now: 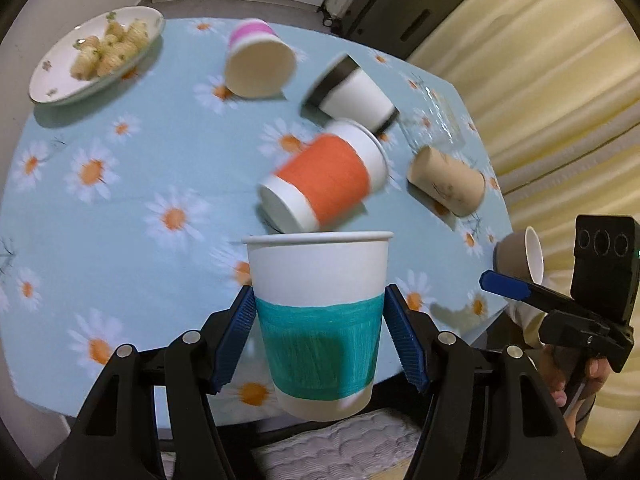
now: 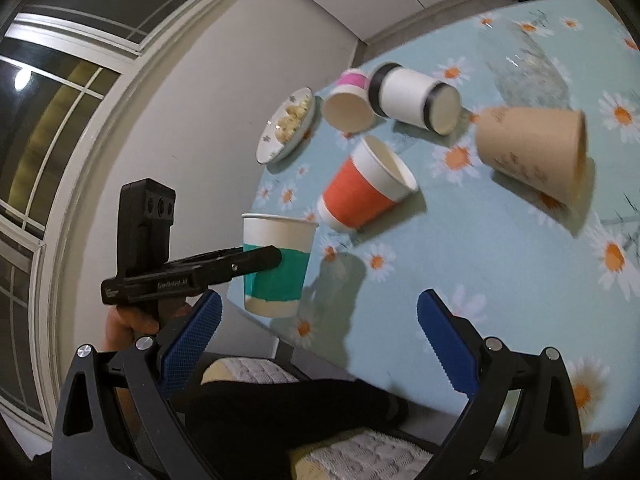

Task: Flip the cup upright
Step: 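Lift the teal-banded cup with the right gripper and rotate it rim-up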

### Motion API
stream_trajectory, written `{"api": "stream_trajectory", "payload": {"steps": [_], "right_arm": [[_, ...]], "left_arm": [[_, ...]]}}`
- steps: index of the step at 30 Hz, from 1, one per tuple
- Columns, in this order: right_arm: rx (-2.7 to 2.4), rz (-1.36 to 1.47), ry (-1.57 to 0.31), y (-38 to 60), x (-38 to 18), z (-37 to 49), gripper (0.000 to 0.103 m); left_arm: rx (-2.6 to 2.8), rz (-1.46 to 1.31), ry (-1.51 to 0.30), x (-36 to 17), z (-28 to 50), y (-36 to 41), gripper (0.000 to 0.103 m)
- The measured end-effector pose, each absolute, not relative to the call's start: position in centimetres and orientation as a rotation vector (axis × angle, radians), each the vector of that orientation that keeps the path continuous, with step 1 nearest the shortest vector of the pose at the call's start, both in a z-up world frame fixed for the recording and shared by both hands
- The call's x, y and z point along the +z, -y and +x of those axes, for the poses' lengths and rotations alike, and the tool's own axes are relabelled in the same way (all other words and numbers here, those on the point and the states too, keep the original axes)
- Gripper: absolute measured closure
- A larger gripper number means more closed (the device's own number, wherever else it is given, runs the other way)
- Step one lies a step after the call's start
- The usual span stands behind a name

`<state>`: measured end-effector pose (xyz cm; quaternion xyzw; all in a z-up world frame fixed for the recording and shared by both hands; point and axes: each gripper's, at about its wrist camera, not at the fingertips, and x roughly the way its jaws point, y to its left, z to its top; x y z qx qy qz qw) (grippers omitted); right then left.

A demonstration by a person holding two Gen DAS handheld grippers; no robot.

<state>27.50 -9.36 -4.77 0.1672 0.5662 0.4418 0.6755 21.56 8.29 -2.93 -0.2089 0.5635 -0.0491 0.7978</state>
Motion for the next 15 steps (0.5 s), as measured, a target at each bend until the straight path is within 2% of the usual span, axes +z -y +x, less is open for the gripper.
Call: {"api": "stream_trajectory", "payload": {"steps": [9, 15], "right_arm": [[0.977, 0.416, -1.304, 12.9, -5.4, 26.8, 0.005], [0.973, 0.427, -1.319, 13.5, -5.5, 26.8, 0.005]], "left_arm": [[-0.145, -0.535, -1.235, -6.9, 22.1, -3.4, 0.040], [-0.139, -0.551, -1.239, -7.7, 22.2, -2.4, 0.040]]}}
